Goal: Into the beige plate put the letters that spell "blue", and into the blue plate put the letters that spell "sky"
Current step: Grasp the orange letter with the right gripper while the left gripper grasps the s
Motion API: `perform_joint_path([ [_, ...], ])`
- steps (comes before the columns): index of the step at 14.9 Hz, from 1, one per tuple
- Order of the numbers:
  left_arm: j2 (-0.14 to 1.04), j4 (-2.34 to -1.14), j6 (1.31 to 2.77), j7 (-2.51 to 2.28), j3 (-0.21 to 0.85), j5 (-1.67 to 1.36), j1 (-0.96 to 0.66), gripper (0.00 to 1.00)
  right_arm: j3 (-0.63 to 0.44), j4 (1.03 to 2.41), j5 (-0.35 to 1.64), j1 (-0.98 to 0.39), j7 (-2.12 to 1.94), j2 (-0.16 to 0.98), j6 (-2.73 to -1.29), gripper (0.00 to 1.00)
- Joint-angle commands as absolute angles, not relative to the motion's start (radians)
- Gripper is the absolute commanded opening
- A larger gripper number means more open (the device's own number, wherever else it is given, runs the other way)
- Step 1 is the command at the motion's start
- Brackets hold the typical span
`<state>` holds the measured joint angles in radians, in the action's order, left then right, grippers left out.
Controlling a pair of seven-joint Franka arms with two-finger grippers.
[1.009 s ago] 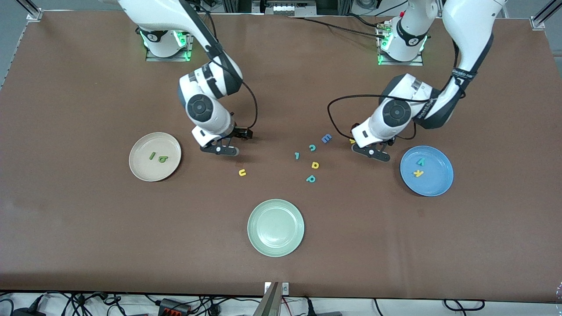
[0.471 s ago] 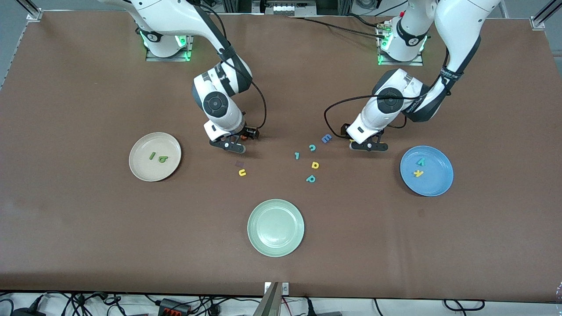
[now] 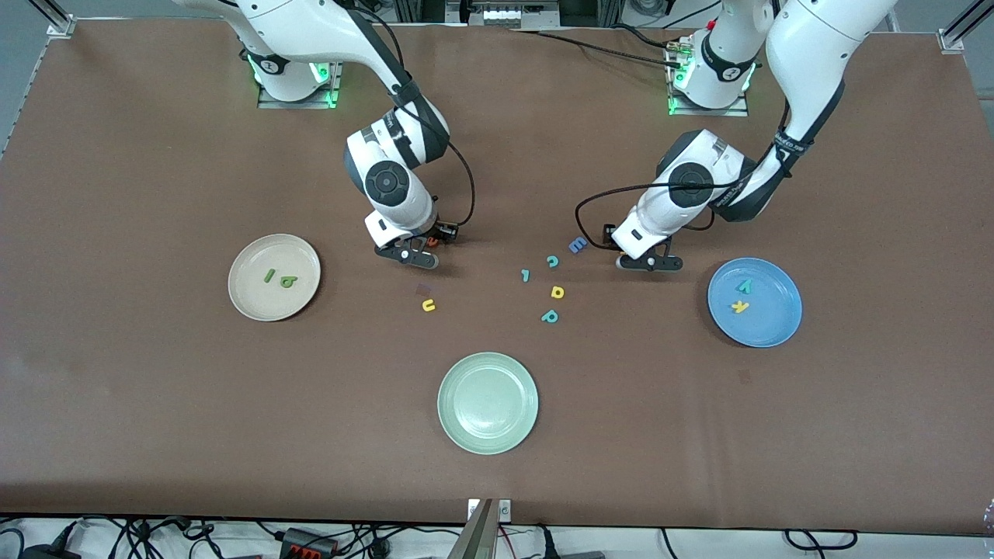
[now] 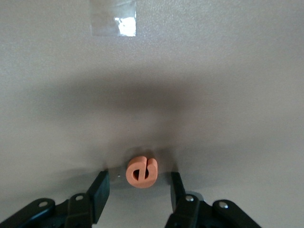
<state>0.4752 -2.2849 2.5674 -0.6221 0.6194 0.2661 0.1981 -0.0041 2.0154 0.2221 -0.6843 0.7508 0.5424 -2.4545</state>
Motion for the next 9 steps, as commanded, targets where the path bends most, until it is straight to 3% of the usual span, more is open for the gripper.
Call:
perform_joint_path([
  [1,0.492,-2.284,2.594,-0.637,0.618,0.275,0.201,0.55,-0.014,2.019,0.233,-0.699,0.762,0.546,-2.46,0.5],
  [5,0.497,-2.283,2.594,-0.637,0.597,0.276,0.198,0.32,-0.015,2.016,0.233,-0.692,0.761,0.546,-2.459,0.22],
  [6,0.5,-2.281,2.594,-0.637,0.591,0.284,0.198,0.29,-0.015,2.013,0.233,-0.683,0.761,0.543,-2.459,0.2],
  [9,0.5,-2.273,2.592,-0.637,0.591,0.33,0.204,0.08,-0.023,2.002,0.233,-0.683,0.759,0.525,-2.457,0.18],
])
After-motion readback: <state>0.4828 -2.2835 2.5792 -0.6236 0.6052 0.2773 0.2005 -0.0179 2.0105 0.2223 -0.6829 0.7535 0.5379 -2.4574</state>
